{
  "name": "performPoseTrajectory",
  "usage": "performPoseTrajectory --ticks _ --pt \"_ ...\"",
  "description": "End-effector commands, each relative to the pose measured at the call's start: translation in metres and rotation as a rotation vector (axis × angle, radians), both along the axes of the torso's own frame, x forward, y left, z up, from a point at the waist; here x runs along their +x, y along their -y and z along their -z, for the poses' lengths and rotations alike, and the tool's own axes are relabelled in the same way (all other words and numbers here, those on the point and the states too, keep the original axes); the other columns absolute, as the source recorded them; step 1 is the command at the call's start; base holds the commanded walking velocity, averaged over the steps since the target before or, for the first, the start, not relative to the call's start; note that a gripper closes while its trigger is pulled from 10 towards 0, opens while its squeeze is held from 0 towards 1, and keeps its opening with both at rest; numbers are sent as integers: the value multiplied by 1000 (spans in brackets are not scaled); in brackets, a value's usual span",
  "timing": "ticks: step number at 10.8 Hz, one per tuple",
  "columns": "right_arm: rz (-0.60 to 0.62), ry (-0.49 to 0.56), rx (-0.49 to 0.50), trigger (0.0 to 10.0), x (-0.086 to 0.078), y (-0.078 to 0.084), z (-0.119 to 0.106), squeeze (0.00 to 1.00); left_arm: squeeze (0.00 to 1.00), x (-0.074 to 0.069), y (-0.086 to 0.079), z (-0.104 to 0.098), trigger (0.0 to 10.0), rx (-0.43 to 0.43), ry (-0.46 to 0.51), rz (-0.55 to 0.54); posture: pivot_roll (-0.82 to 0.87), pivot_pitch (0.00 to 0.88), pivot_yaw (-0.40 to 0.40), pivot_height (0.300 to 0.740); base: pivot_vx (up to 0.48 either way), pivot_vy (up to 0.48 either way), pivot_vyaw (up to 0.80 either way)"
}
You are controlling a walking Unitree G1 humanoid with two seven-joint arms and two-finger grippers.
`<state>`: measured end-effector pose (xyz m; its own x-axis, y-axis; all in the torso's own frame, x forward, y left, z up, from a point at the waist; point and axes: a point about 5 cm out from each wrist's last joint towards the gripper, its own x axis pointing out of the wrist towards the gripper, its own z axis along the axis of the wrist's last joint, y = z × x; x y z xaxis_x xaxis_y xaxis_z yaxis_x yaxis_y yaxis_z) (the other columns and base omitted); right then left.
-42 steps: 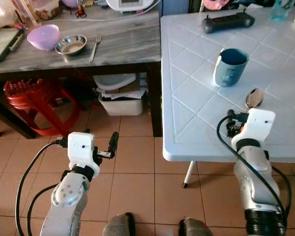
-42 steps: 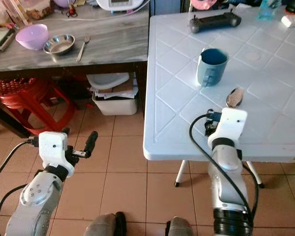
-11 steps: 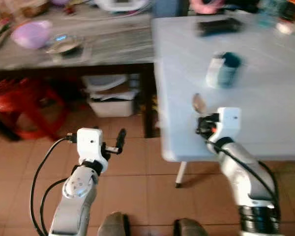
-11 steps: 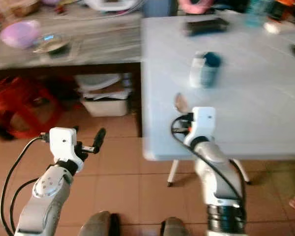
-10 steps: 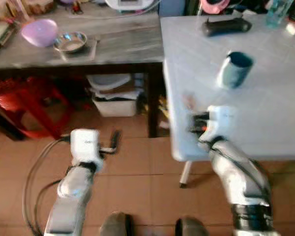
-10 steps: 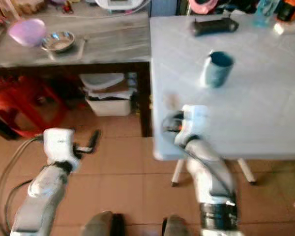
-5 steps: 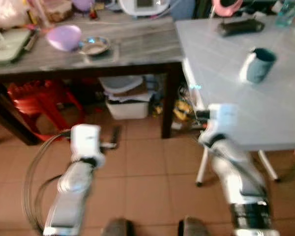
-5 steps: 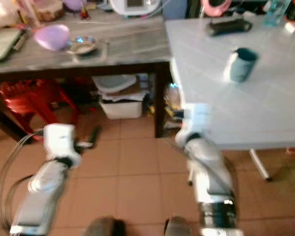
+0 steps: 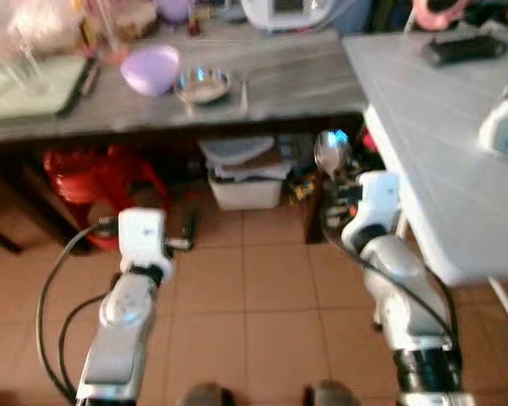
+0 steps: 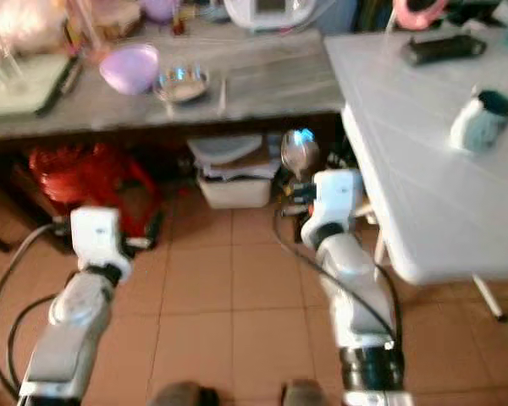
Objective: Setting the table
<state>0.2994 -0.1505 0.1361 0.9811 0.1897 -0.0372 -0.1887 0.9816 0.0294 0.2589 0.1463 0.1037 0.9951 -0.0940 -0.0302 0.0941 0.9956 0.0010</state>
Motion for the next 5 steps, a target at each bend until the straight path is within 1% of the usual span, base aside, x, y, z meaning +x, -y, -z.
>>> performPoseTrajectory --ticks 1,2,4,5 --pt "19 22 -7 1294 0 8 -4 0 0 -1 7 -1 10000 3 9 24 -31 80 85 740 480 0 0" --pt "8 25 -10 10000 0 7 -4 0 0 0 7 -2 10000 7 12 27 -30 81 86 740 480 0 0" --pt "7 34 -24 10000 0 7 -5 0 0 1 8 -3 10000 5 19 28 -31 82 85 740 480 0 0" --pt "0 36 -11 10000 0 5 -5 0 0 1 9 -2 10000 0 17 30 -31 82 85 740 480 0 0"
